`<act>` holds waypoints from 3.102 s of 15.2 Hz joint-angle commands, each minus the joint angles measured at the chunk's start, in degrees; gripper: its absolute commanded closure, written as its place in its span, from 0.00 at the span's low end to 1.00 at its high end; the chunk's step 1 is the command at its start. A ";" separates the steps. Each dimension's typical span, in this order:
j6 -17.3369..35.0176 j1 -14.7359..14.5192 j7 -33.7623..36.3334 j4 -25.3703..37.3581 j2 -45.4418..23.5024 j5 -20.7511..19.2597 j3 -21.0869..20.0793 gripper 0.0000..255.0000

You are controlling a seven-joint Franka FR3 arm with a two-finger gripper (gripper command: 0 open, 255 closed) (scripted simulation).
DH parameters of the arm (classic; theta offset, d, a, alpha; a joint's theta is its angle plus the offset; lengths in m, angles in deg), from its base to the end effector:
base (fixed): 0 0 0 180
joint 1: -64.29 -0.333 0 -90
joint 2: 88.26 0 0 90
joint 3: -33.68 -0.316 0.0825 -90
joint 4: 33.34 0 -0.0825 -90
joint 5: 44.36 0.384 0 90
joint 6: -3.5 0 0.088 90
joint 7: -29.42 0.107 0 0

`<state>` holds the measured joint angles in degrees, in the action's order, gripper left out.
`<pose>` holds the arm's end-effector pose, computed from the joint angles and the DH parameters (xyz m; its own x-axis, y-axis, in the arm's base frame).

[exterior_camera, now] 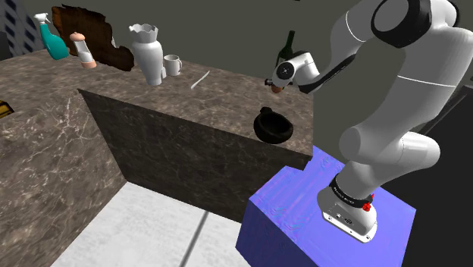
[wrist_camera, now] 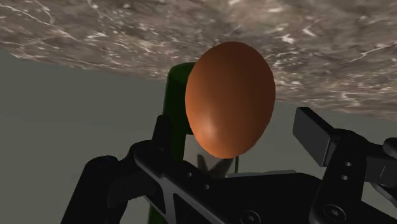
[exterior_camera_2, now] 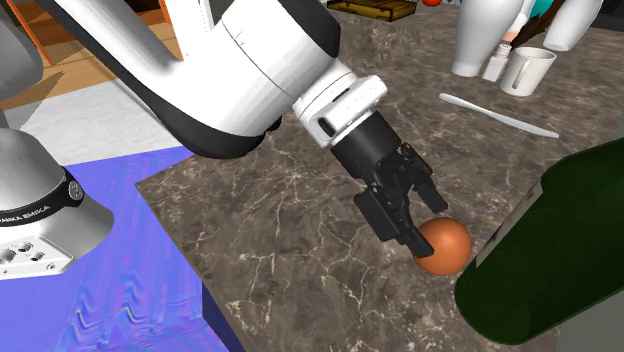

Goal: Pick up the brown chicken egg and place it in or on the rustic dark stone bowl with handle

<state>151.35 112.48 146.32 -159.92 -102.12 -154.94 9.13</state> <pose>0.5085 -0.2054 0.2801 0.4742 -0.3521 0.8069 -0.7564 -0.6320 0.1687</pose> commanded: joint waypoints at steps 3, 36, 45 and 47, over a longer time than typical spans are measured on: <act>-0.43 0.07 0.25 2.77 -3.28 -1.66 0.50 0.00; 4.38 1.52 -13.03 2.03 5.83 12.09 0.17 1.00; 6.24 2.26 -22.80 2.11 10.67 22.07 0.04 1.00; 6.52 2.38 -25.12 2.19 11.67 24.43 0.02 1.00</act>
<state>157.76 114.81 122.68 -157.89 -90.97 -132.00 9.18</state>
